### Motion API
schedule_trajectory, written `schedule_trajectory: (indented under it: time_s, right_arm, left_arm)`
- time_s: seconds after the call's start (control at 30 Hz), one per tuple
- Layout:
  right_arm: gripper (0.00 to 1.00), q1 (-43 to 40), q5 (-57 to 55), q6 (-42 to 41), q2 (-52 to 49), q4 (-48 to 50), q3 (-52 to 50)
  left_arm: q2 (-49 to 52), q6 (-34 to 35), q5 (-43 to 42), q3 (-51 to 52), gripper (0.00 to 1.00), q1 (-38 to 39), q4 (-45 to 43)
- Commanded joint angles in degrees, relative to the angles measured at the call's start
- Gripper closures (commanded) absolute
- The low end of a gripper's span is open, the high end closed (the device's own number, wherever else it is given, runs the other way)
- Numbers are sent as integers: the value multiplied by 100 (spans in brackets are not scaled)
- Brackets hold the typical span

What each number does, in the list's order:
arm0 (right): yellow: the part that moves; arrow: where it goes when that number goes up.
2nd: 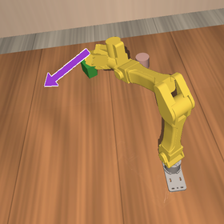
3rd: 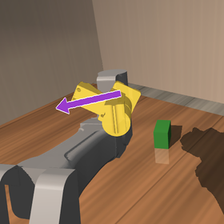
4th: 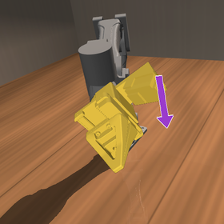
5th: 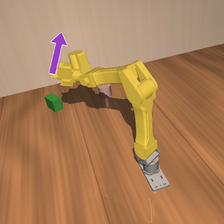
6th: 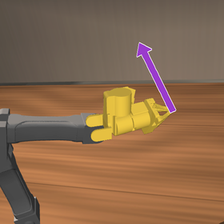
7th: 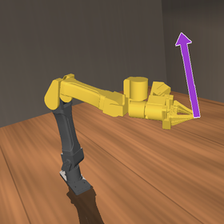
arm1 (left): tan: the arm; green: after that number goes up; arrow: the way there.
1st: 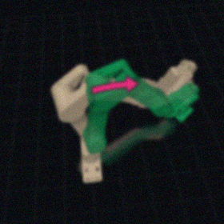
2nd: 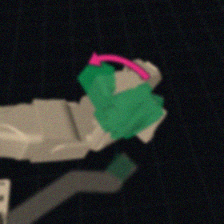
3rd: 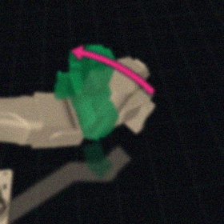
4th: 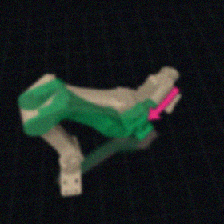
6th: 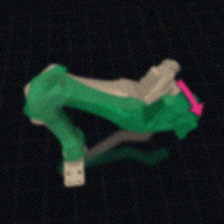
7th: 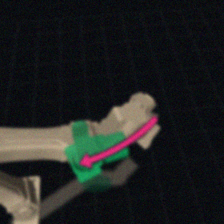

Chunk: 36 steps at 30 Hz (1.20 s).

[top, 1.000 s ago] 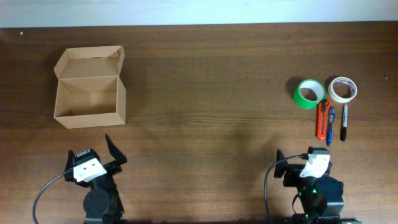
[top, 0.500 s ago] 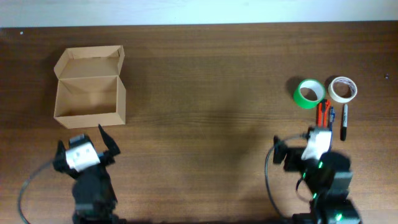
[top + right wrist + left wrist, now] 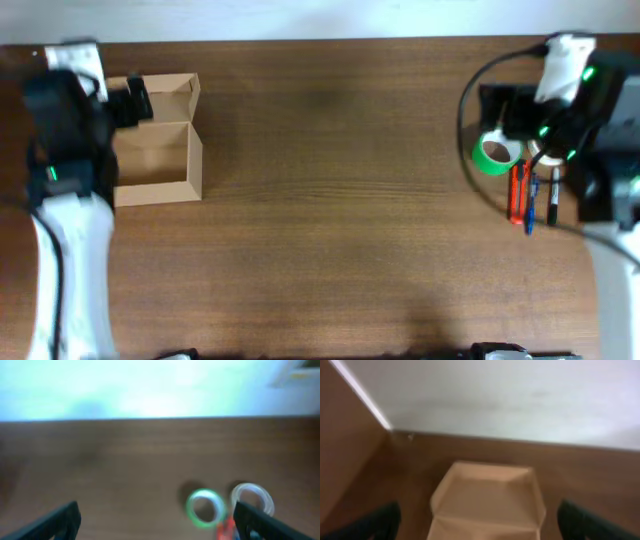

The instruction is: Pack container

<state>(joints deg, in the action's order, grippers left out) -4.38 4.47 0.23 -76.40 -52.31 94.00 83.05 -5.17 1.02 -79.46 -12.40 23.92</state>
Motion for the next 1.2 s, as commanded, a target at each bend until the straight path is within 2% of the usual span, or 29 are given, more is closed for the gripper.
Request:
schedule_trajectory:
  time_s: [0.0,0.1,0.23,0.43,0.63,0.87,0.93,1.0,1.1,1.17]
  right_arm:
    - [1,-841,-195,-125,-577,-479,931]
    - [1,-1727,282,-455,-1023,-844,1443]
    - [1,-2761,1241,-605,-1512,-931,1749]
    - [1,-3582,1307,-660,-2107,-1198,1751]
    - [1,-3851,1261,-619,-2527,-1298,1751]
    - [1,-3877,597,-625,-2568,-1384,1744]
    - [1,-3877,579,-627,-2568,-1375,1744]
    - [1,-3877,579,-627,-2568,-1375,1744]
    - [1,-3877,579,-627,-2568,-1375,1744]
    - [1,-3877,579,-627,-2568,-1375,1744]
  left_arm:
    - [785,-96,-748,-1196,0,-52,553]
    - [1115,-98,-719,-1620,0,-52,706]
    - [1228,-90,-704,-1628,0,-52,621]
    - [1241,-87,-922,-1628,0,-50,1034]
    - [1252,-76,-1193,-1626,0,-35,1200]
    - [1370,-96,-793,-1626,0,-35,1600]
    - [1464,-94,-719,-1626,6,-35,1917]
    - [1596,-92,-721,-1626,18,-35,2247]
    - [1878,-96,-719,-1626,23,4,2721]
    - [2087,-96,-717,-1626,22,55,2964]
